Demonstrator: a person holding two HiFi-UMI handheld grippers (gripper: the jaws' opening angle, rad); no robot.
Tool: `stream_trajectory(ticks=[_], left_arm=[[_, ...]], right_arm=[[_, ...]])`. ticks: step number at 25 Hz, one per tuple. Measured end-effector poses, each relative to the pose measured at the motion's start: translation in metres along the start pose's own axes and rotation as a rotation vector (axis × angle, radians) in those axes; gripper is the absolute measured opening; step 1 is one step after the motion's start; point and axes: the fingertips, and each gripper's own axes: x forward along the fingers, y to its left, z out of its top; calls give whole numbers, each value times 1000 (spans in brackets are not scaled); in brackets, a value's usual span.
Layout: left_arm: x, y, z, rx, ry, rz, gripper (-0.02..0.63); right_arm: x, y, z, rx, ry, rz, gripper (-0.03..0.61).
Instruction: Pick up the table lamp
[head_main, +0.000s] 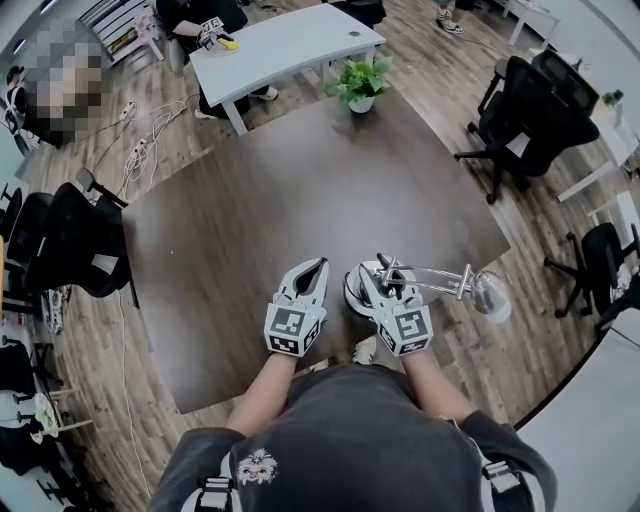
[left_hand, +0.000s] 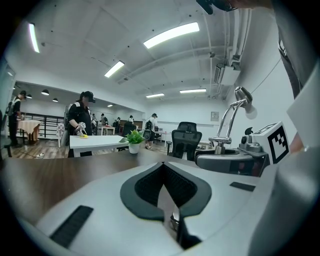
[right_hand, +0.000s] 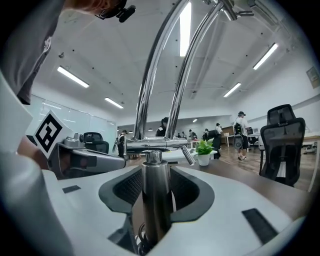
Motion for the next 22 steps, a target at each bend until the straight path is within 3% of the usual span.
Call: stream_trajectory(ticks=[9, 22], left_arm=[[-1, -2, -1, 3, 1, 7, 8], [-6, 1, -2, 2, -1, 23, 8]], right_arm=[[-1, -1, 2, -29, -16, -11, 92], [-2, 0, 6, -50, -27, -19, 75]])
